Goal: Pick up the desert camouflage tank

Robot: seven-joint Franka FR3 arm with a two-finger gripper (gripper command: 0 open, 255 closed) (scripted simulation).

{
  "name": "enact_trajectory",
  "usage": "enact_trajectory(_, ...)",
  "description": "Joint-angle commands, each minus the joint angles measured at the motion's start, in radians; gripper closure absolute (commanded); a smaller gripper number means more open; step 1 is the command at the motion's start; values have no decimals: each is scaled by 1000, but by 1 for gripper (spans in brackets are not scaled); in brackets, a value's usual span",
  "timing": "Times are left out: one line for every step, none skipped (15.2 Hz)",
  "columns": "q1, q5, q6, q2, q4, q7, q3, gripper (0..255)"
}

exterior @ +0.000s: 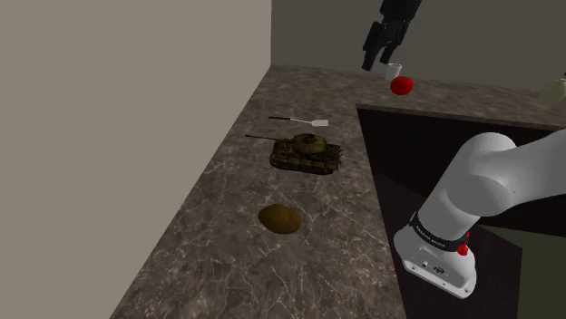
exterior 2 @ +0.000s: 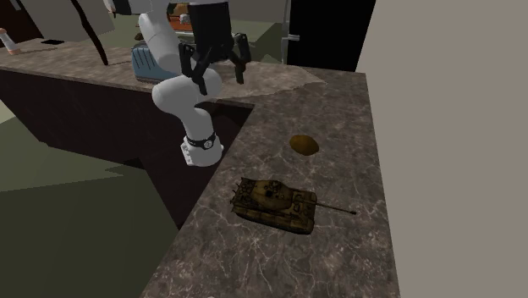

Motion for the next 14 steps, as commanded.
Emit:
enact_trajectory(0,0,0,0,0,0,0,0)
enact_trajectory(9,-1,27,26,-7,-19,-6,0)
enact_trajectory(18,-2,55,54,-13,-37,-11,0)
enact_trajectory(27,-2,82,82,-18,-56,-16,0)
enact_trajectory(37,-2,108,111,-22,-74,-21,0)
enact_trajectory(46,-2,134,140,-25,-93,-26,0)
enact_trajectory(55,-2,160,171,-26,-111,-31,0)
enact_trajectory(64,-1,185,202,-27,-130,-35,0)
enact_trajectory(73,0,210,234,-26,-149,-39,0)
enact_trajectory(82,2,234,266,-24,-168,-43,0)
enact_trajectory(90,4,258,299,-21,-187,-46,0)
enact_trajectory(99,6,281,333,-17,-206,-49,0)
enact_trajectory(108,9,304,367,-13,-225,-52,0)
enact_trajectory(116,12,325,401,-7,-244,-55,0)
